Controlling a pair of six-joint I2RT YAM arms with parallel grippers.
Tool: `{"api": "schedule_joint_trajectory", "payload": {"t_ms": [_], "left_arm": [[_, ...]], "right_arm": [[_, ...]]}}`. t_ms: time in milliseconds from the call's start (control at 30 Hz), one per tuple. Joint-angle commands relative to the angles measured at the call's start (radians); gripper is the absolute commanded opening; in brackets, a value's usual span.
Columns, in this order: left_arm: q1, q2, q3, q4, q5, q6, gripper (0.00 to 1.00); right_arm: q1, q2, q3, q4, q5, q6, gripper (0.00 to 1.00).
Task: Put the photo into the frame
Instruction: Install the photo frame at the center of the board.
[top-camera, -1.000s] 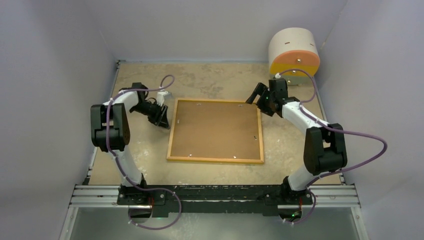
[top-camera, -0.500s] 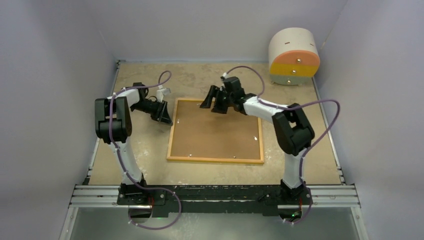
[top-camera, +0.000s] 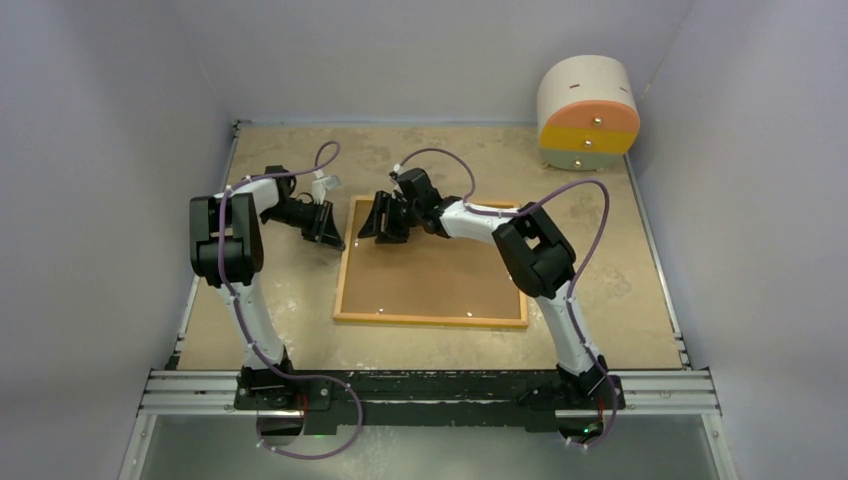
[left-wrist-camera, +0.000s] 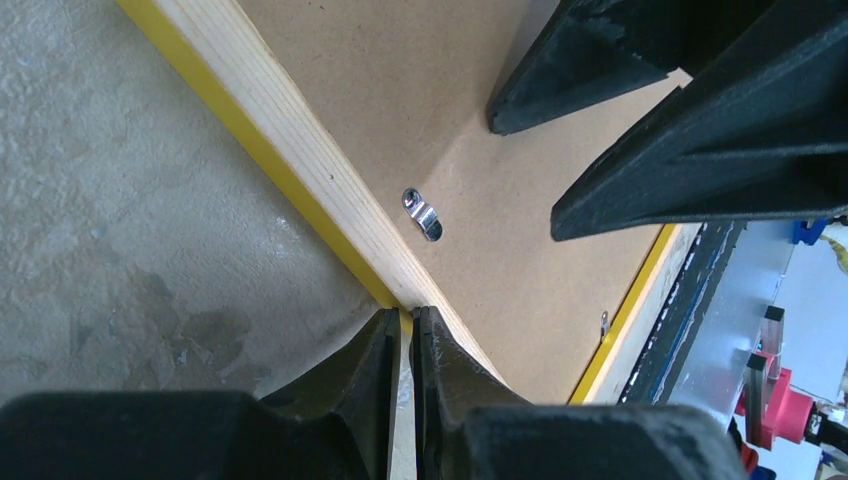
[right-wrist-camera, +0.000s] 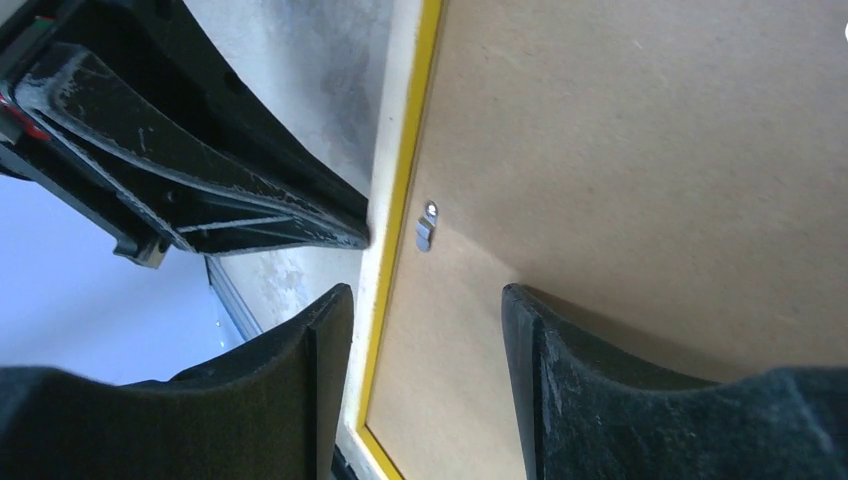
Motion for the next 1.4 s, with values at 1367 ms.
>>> {"api": "schedule_joint_trajectory", "payload": {"t_ms": [1367], "left_arm": [[-0.005,-0.015,-0.045,0.083,-0.083,-0.001,0.07]], "right_arm": [[0.065,0.178,0.168,0.074,-0.122,0.13,0.56]]}}
